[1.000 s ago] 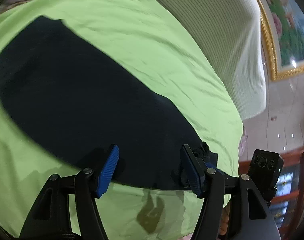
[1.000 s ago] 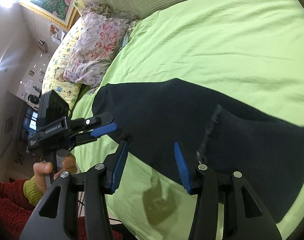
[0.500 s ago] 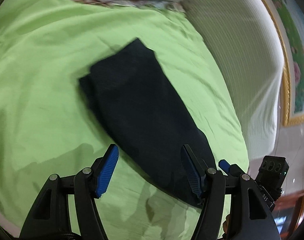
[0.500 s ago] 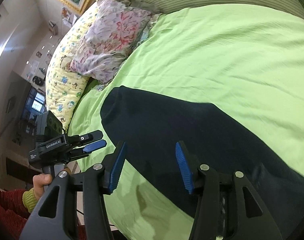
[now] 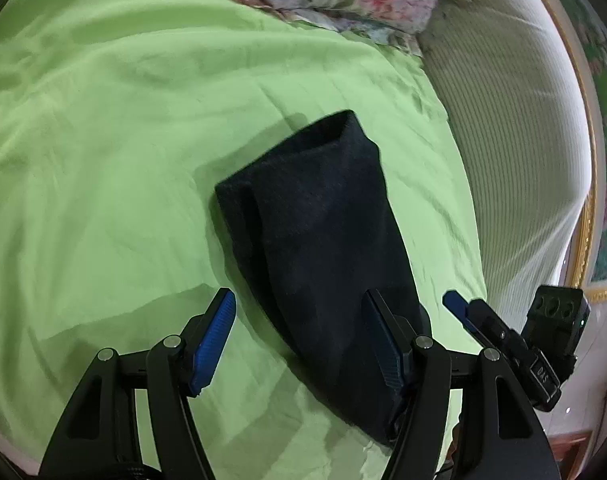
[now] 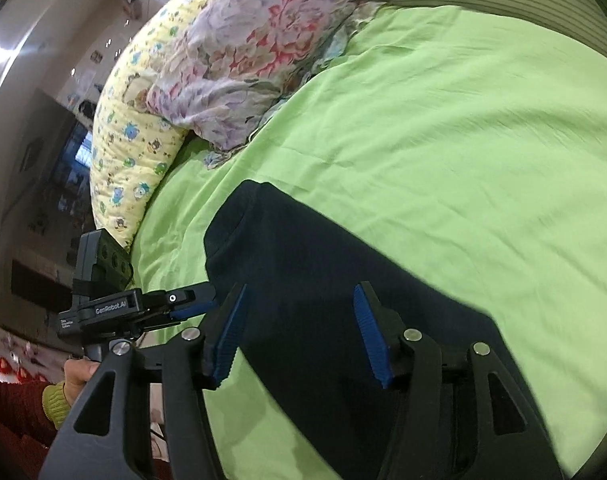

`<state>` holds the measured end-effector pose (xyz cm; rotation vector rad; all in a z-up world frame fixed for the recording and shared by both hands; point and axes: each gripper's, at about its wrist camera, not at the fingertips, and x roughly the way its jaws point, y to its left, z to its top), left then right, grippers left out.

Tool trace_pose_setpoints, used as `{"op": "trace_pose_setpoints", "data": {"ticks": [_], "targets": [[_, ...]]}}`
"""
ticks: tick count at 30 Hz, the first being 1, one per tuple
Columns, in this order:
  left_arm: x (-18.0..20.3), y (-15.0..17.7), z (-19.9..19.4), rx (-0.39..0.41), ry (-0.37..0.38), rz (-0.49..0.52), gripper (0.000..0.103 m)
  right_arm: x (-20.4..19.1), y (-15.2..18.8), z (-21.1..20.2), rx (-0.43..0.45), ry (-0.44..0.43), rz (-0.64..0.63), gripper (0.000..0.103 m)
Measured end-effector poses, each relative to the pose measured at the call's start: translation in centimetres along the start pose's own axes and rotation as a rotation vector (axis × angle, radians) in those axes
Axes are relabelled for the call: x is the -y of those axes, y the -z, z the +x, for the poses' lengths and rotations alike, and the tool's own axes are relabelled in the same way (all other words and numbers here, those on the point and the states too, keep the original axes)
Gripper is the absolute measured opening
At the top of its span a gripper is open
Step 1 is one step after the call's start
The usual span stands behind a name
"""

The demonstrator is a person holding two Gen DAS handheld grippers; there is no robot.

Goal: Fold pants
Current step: 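Grasp the folded end of the pants with the right gripper while the left gripper grasps it too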

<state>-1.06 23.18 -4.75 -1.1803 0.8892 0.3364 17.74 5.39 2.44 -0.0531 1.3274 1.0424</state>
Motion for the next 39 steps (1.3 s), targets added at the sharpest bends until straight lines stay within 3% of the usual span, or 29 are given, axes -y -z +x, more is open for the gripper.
{"op": "trace_pose_setpoints", "data": {"ticks": [13,26,29,31,35,39], "targets": [[-2.2,-2.1,0.9,-0.004,0.045,-0.083,0.066,-1.6,-6.8,7.8,-0.184,-0.025,-0.183,0.057],[-2.1,-2.7,1.7,0.035,0.046,-0.069,0.063,-2.3,-8.8,13.4,-0.327,-0.048,-0.304,0.056],[-2.0,-2.8,1.7,0.039,0.041,-0.061,0.055,-2.5,-8.7,14.1,-0.344,-0.063,-0.320,0.049],[-2.1,-2.9,1.8,0.040,0.033,-0.056,0.049,-2.7,-8.7,14.3,-0.345,-0.074,-0.332,0.036],[-2.1,-3.0,1.7,0.038,0.023,-0.033,0.037,-3.0,-8.4,14.1,-0.340,-0.085,-0.344,0.029],[-1.2,-2.9,1.2,0.053,0.030,-0.006,0.033,-2.9,-8.3,12.8,-0.311,-0.101,-0.335,0.025]]}}
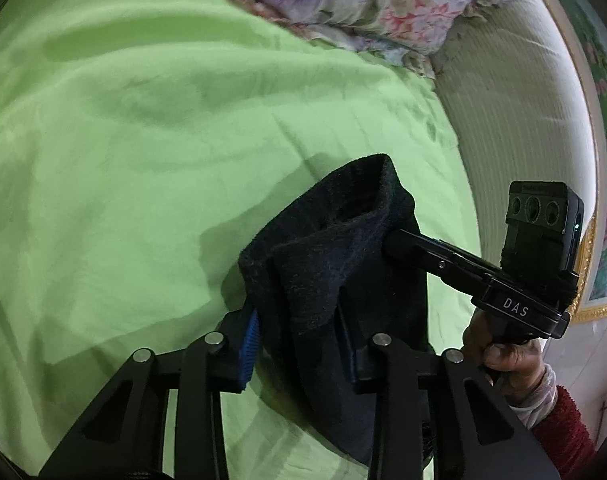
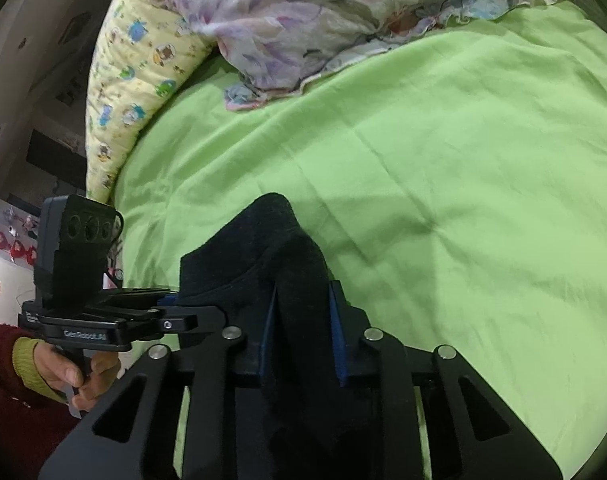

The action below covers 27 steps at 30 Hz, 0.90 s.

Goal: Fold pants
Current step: 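Grasp the folded end of the pants with the right gripper while the left gripper grasps it too, then lift the folded end with both grippers and fold it over the rest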

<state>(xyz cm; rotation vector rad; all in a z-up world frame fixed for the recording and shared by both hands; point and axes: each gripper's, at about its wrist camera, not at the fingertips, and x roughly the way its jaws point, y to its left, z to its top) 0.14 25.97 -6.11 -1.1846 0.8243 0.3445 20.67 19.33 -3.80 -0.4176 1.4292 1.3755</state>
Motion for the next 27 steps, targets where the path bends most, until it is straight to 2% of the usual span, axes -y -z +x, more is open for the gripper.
{"op": "trace_pose_setpoints", "data": {"ticks": [12,21,27], "targets": [[6.1,1.0,-3.5,0.018,0.117,0.110,0.029,-1.2,3.7,-7.6,0.203,-0.079,0.062,0.023],[13.5,3.7,-4.4,-0.043,0.235,0.257,0.028,-1.2,9.7,-14.8,0.381,-0.078,0.161,0.022],[18.0,6.7,-3.8,-0.111,0.284,0.354,0.027,-0.7,14.2,-18.1,0.455,-0.049,0.233,0.022]]}}
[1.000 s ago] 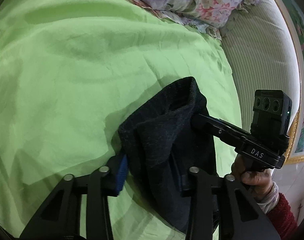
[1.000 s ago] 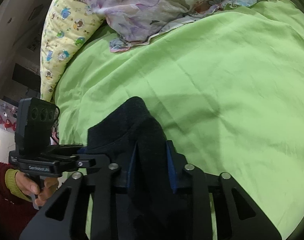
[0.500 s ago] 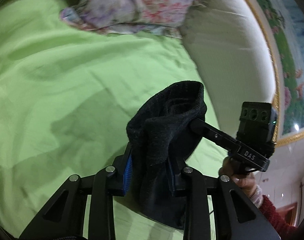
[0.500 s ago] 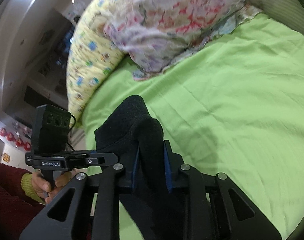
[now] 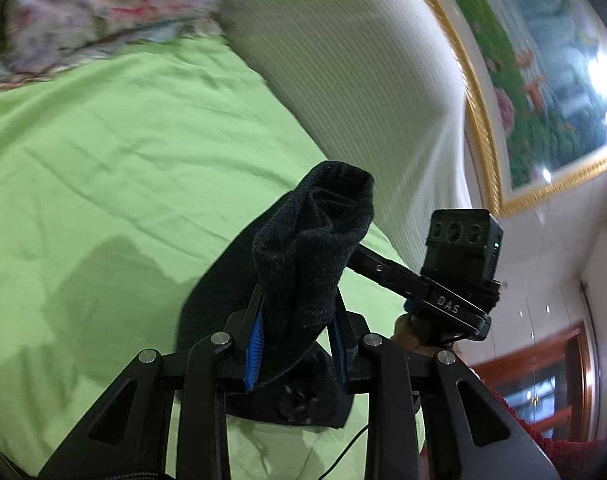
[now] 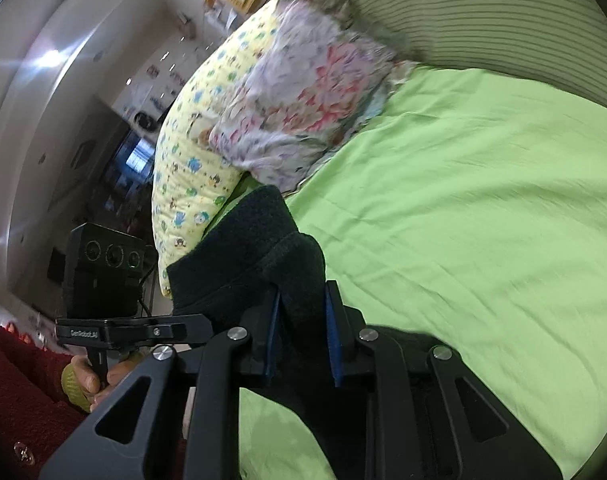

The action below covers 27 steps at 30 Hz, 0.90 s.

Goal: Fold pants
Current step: 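Lift the folded end with both grippers and fold it over the rest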

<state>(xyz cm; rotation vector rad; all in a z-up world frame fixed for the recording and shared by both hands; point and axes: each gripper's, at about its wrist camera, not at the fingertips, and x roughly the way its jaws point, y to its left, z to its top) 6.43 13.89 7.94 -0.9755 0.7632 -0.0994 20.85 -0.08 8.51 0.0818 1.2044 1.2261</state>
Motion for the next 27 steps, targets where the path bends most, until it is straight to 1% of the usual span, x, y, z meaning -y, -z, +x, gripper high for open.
{"op": "trace_pose_setpoints", "data": {"ticks": [5,13,22,25,27], "targets": [[2.9,1.3,1.7,-0.060,0.023,0.058,0.027,1.0,2.3,-3.4,0.057,0.029,0.044,0.022],[6.6,3.6,4.4,-0.153,0.028,0.146,0.027,2.8,6.0,-7.7,0.139,0.058,0.105,0.020],[10.4,6.5,7.6,-0.249,0.036,0.254,0.027,4.4,9.6,-11.3,0.230,0.082,0.180,0.020],[11.5,7.8,9.0,-0.286,0.028,0.294,0.027,5.2,10.8,-12.3,0.246,0.092,0.205,0.020],[11.5,8.2,9.7,-0.309,0.022,0.306,0.027,5.7,11.6,-12.6,0.249,0.101,0.222,0.020]]}}
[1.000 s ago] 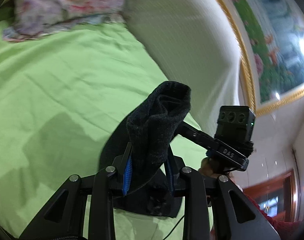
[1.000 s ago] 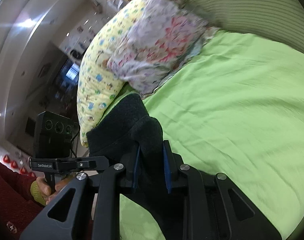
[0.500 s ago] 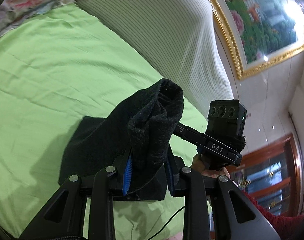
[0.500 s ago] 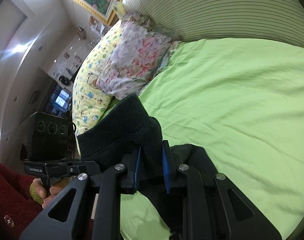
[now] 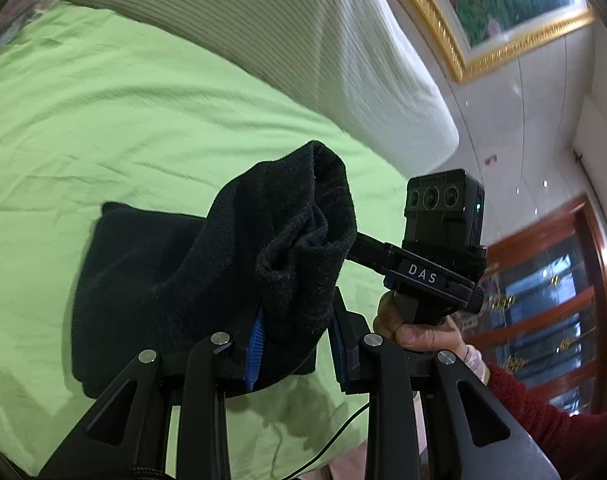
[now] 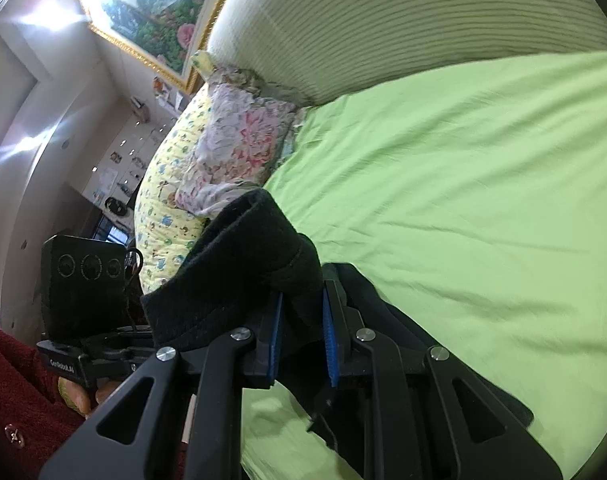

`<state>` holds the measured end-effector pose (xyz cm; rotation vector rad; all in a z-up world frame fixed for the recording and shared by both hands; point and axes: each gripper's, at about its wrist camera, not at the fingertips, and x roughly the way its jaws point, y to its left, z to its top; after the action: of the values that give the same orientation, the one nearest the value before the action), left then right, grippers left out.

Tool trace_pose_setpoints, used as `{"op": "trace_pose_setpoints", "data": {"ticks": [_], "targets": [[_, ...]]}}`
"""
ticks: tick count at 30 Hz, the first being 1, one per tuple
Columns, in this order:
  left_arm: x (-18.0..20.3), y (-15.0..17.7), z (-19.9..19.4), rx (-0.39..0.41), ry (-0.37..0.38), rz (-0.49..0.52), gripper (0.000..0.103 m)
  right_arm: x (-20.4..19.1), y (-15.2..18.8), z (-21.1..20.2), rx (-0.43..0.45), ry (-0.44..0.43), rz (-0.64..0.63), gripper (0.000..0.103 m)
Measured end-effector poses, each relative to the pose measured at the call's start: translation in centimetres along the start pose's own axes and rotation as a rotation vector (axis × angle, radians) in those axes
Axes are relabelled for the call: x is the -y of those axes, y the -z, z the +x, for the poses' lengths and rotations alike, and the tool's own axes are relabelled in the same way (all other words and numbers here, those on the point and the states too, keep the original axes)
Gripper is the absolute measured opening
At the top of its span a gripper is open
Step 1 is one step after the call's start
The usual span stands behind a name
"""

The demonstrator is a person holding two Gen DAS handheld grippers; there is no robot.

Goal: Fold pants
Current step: 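Lift the folded end with both grippers and fold it over the rest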

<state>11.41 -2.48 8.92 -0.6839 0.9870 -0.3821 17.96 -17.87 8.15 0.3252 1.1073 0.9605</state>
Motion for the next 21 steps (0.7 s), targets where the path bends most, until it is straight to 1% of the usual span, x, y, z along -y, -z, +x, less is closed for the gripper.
{"op": "trace_pose_setpoints", "data": {"ticks": [9,12,17,21], "targets": [[1.7,2.4,5.3,-0.113,-0.031,0.067,0.029,3.2,2.9,-1.1,0.005,0.045,0.077,0.019],[1.9,3.2,7.0,-0.150,-0.043,0.081,0.029,4.2,3.9,-1.5,0.008,0.055,0.111,0.009],[2.2,4.5,9.8,-0.203,-0.071,0.114,0.029,5.7,5.4,-1.8,-0.006,0.091,0.156,0.009],[2.3,4.7,11.3,-0.231,-0.074,0.125,0.029,6.4,6.2,-2.3,0.000,0.114,0.193,0.009]]}}
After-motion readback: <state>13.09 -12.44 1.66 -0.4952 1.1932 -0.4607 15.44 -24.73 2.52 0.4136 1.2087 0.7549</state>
